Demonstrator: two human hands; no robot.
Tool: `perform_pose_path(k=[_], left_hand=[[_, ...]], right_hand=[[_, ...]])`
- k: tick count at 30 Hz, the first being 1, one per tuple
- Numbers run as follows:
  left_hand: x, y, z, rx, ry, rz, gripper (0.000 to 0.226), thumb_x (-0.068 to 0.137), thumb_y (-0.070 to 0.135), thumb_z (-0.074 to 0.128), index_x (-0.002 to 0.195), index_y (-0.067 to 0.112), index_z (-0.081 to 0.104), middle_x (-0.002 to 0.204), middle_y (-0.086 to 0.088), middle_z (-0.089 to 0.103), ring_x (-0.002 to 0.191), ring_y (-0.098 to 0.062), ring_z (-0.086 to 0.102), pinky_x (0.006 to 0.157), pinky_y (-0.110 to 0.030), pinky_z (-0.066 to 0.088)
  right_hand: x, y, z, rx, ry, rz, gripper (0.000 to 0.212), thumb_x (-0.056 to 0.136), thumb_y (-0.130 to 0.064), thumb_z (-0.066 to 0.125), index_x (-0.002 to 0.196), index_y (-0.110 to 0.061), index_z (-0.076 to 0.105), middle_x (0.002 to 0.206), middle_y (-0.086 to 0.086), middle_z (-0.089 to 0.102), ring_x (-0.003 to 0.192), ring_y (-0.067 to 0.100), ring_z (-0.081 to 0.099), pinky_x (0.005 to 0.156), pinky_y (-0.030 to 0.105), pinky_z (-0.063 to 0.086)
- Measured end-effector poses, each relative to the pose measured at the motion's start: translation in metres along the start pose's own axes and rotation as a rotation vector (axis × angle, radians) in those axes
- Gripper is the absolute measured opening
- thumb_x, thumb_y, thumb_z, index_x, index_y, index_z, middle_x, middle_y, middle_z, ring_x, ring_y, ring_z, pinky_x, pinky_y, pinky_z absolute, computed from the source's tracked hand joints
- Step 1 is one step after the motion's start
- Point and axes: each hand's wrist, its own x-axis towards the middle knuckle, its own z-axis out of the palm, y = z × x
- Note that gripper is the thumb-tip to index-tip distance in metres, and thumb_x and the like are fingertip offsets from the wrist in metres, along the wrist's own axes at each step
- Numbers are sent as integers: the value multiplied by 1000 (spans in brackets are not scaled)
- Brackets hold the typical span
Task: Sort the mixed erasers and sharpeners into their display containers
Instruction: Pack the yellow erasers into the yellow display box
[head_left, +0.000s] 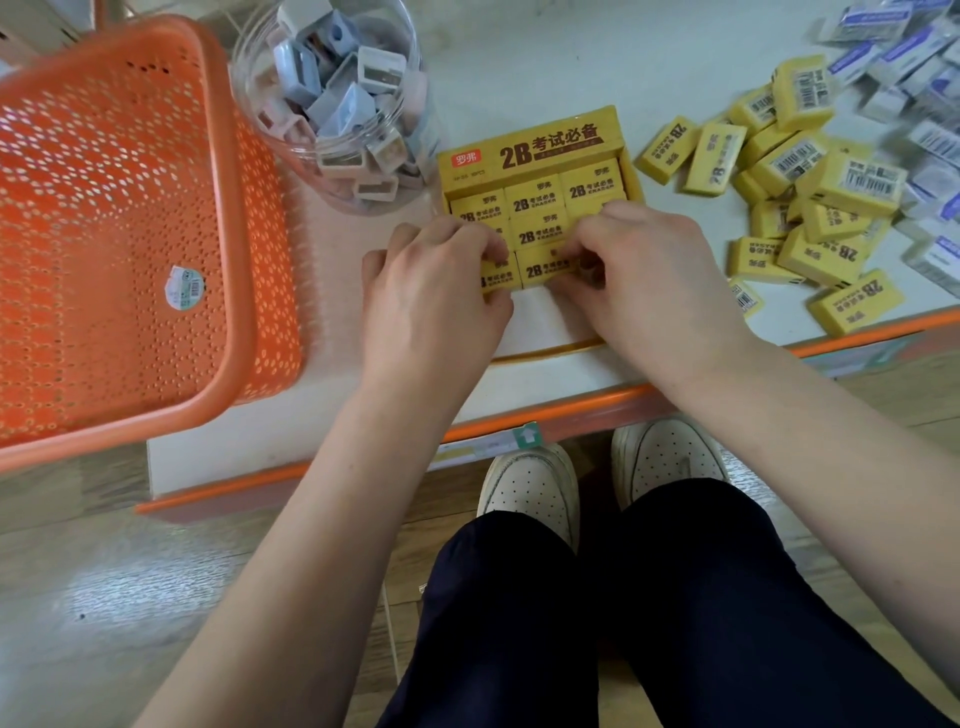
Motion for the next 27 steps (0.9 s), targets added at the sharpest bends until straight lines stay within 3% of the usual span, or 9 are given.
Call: perform_pose_path(k=[4, 8, 10, 13, 15, 19, 23, 27], left_hand=[[3, 10, -6, 101, -63, -29, 27, 85, 31, 60, 111, 25, 61, 118, 3, 57, 110, -26, 44, 93, -36, 26], [10, 33, -10, 148, -47, 3, 29, 89, 36, 54, 115, 24, 61, 123, -2, 54, 117, -29, 42, 96, -38, 27], [13, 51, -9, 28, -21, 97, 30, 91, 39, 52, 118, 28, 59, 125, 2, 54, 121, -26, 41, 99, -37, 26], [16, 82, 2, -44, -40, 322, 35, 87, 48, 53, 116, 31, 60, 124, 8, 56, 119, -21, 43, 98, -35, 25], [17, 97, 12, 21, -98, 445, 43, 82, 57, 55, 115, 30, 61, 121, 8, 59, 118, -22, 45, 101, -36, 23], [17, 106, 26, 124, -143, 517, 48, 76, 61, 57, 110, 27, 60, 114, 4, 61, 117, -25, 46, 111, -43, 16], [9, 99, 33, 117, -97, 517, 42, 79, 51, 58, 110, 24, 64, 107, -1, 66, 115, -28, 48, 113, -50, 9], [7, 94, 38, 5, 22, 486, 33, 76, 39, 60, 100, 18, 69, 89, -1, 70, 102, -29, 56, 111, -50, 17]], right_hand=[[3, 4, -9, 40, -43, -73, 22, 77, -19, 67, 92, -3, 72, 91, 14, 62, 80, 32, 60, 75, 32, 47], [5, 19, -47, 43, 100, -56, 25, 83, -22, 60, 102, -10, 71, 96, 12, 66, 80, 26, 63, 82, 37, 51], [6, 36, -70, -3, 162, 39, 27, 86, -24, 55, 108, -16, 69, 102, 8, 65, 88, 22, 62, 90, 36, 47], [6, 59, -96, -24, 192, 155, 29, 86, -23, 50, 109, -22, 68, 106, -3, 61, 93, 13, 58, 91, 24, 43], [3, 67, -102, -67, 159, 181, 28, 85, -23, 52, 107, -23, 69, 108, -2, 64, 101, 13, 56, 89, 18, 37], [-3, 75, -93, -158, -34, 189, 26, 83, -24, 60, 107, -23, 69, 116, 1, 62, 114, 27, 49, 96, 28, 32], [-11, 73, -89, -150, -174, 212, 34, 75, -34, 70, 108, -29, 66, 124, -2, 47, 118, 26, 38, 94, 31, 30], [-11, 74, -96, -135, -247, 205, 39, 74, -29, 74, 111, -31, 62, 128, -2, 40, 121, 24, 35, 96, 28, 28]])
